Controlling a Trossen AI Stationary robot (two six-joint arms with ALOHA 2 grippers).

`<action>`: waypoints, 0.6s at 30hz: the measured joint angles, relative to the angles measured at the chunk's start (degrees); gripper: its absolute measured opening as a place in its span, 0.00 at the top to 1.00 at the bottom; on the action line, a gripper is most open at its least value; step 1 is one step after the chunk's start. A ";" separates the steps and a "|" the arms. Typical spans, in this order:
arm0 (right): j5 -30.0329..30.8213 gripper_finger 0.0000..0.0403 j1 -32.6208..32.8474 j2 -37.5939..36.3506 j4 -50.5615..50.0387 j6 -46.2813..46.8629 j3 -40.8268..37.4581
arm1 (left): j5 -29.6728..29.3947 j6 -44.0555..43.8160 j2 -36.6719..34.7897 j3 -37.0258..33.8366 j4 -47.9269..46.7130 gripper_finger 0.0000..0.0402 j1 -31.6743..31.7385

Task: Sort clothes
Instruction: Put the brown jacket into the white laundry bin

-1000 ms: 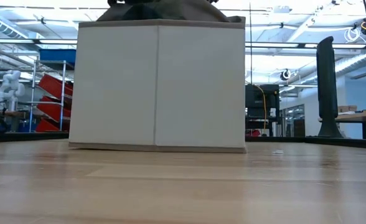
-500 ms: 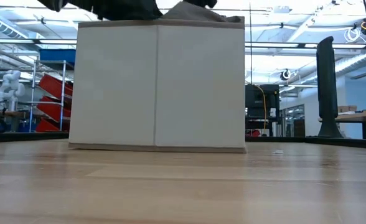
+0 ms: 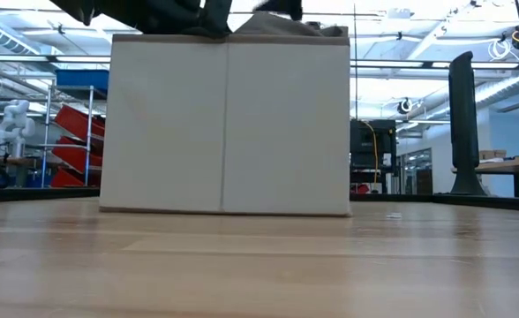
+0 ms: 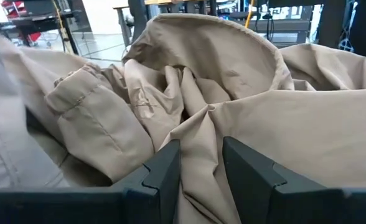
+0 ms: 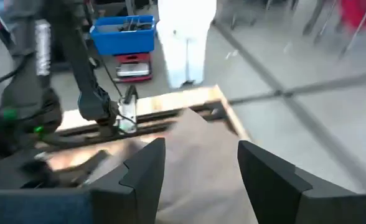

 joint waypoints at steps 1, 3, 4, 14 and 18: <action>-3.01 0.53 -2.04 1.40 0.68 2.59 -0.02 | -0.08 -0.70 0.02 -0.07 0.08 0.67 0.00; -9.66 0.53 -5.29 4.89 2.74 6.79 -0.12 | -0.10 -1.62 0.07 -0.11 0.42 0.67 0.00; -12.18 0.53 -6.39 6.74 3.52 7.95 -0.17 | -0.07 -1.65 0.09 -0.13 0.57 0.67 0.00; -32.48 0.53 -7.75 19.01 16.88 18.20 -0.22 | -0.07 1.49 0.15 0.65 1.36 0.67 -0.76; -40.80 0.58 -6.48 19.00 17.86 20.24 -0.20 | -0.10 3.08 -0.06 1.03 1.36 0.67 -0.89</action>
